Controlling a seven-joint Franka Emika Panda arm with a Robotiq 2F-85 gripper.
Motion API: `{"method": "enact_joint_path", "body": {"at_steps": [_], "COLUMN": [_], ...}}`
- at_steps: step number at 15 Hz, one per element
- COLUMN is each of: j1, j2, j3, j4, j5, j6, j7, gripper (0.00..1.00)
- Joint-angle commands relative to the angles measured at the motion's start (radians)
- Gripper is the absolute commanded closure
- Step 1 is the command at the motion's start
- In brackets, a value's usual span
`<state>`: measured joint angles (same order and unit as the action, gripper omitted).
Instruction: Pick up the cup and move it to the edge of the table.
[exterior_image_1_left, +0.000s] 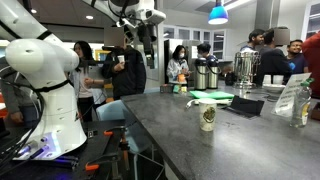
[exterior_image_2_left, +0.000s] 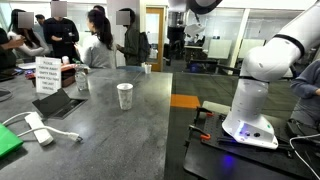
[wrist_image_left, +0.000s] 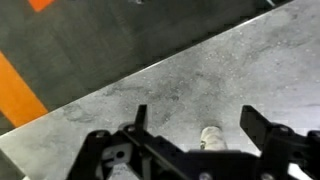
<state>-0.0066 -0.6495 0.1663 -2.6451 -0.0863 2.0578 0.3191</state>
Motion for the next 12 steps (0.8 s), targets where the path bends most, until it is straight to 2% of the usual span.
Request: {"method": "enact_joint_path", "body": {"at_steps": [1,5,8,12], "j1": [-0.011,-0.018,-0.03,-0.016], "j2": [0.186,0.382,0.527,0.686], "j3": [-0.042,-0.09,-0.093,-0.109], "j4": [0.097,0.159,0.218,0.307], "j5": [0.109,0.199,0.17,0.169], "j6": [0.078,0.27,0.381,0.418], "j7": [0.058,0.043,0.076,0.126], "gripper": [0.0,0.0,0.0,0.0]}}
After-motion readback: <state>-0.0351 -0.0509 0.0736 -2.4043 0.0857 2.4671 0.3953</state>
